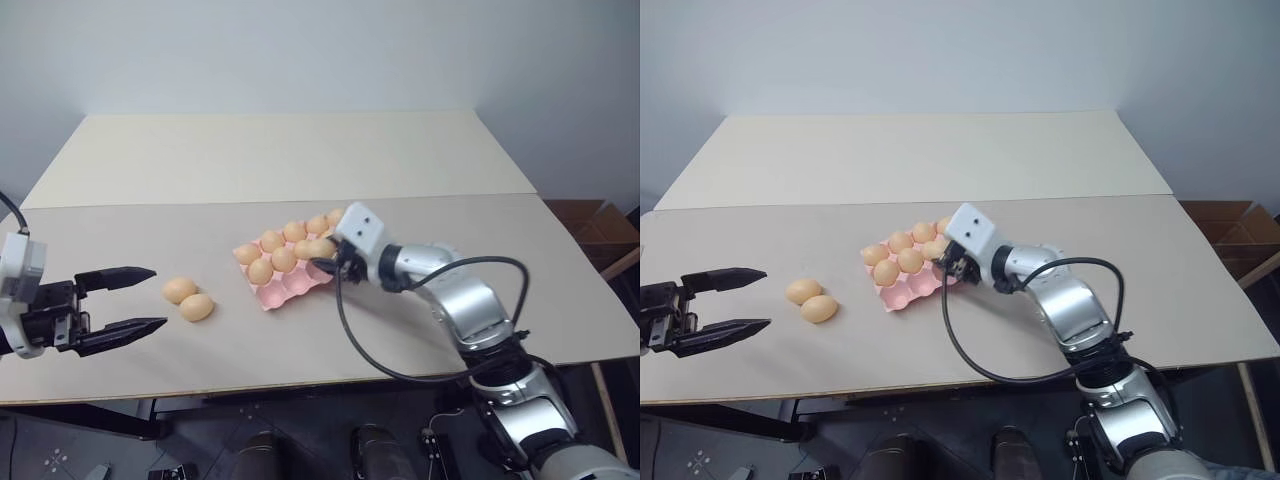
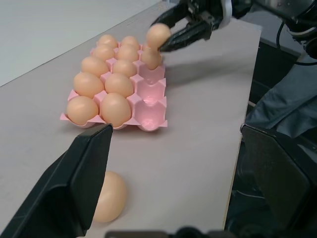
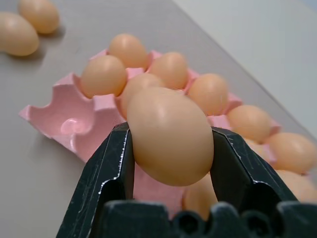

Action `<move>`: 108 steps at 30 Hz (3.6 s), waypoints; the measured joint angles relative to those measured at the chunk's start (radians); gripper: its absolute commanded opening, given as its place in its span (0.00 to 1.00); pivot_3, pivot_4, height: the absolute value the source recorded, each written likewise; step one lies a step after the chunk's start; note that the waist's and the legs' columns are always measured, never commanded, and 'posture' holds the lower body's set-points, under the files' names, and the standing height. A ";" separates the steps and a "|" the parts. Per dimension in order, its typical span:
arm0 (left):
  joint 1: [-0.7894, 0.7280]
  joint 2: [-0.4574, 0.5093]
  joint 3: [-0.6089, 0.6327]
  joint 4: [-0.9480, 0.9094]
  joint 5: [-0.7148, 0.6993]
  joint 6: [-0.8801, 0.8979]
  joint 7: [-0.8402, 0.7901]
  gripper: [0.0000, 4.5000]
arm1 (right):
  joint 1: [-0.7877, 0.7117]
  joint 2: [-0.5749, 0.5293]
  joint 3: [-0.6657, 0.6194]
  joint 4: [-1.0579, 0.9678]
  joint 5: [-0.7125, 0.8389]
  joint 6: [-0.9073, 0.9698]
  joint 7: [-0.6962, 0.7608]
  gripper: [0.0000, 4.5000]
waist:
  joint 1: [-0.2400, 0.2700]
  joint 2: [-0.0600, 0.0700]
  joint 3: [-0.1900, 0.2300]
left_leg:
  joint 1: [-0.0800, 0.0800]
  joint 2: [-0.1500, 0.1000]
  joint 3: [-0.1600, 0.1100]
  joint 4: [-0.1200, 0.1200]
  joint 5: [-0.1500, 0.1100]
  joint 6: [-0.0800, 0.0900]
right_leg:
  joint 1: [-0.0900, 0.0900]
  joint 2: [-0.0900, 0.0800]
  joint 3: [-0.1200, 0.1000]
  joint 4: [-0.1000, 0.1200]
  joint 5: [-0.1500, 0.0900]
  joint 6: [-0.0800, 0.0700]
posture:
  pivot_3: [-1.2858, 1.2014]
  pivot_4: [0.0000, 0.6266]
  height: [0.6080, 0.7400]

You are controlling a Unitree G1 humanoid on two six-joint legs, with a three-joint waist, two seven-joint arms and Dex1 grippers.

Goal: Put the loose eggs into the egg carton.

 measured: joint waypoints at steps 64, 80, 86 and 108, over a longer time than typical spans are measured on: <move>-0.243 -0.143 -0.496 0.300 0.474 -0.350 0.248 0.34 | 0.423 -0.529 -0.643 -0.281 0.476 -0.013 0.223 0.96 | 0.033 0.000 0.000 | 0.000 0.000 0.002 0.001 0.000 0.001 | 0.002 0.000 0.001 -0.003 0.001 0.003 | 0.52 0.24 1.00; -0.472 -0.234 -0.560 0.074 0.255 -0.087 0.269 0.34 | 0.448 -0.564 -0.656 -0.305 0.494 -0.010 0.180 0.96 | 0.047 -0.001 0.000 | -0.001 -0.003 0.003 0.003 0.000 0.001 | 0.004 0.000 0.001 -0.004 0.002 0.006 | 0.52 0.24 1.00; -0.594 -0.368 -0.739 0.154 0.363 -0.092 0.329 0.34 | 0.476 -0.567 -0.687 -0.339 0.508 0.003 0.154 0.96 | 0.043 -0.001 0.000 | -0.002 -0.003 0.002 0.003 0.000 0.002 | 0.004 0.001 0.002 -0.005 0.003 0.007 | 0.52 0.24 1.00; -0.564 -0.217 -0.517 0.128 0.269 -0.032 0.260 0.98 | 0.488 -0.568 -0.739 -0.375 0.567 0.044 0.094 0.96 | 0.020 -0.001 0.000 | 0.000 -0.002 -0.002 0.002 0.000 0.002 | 0.003 0.001 0.003 -0.004 0.003 0.008 | 0.52 0.24 1.00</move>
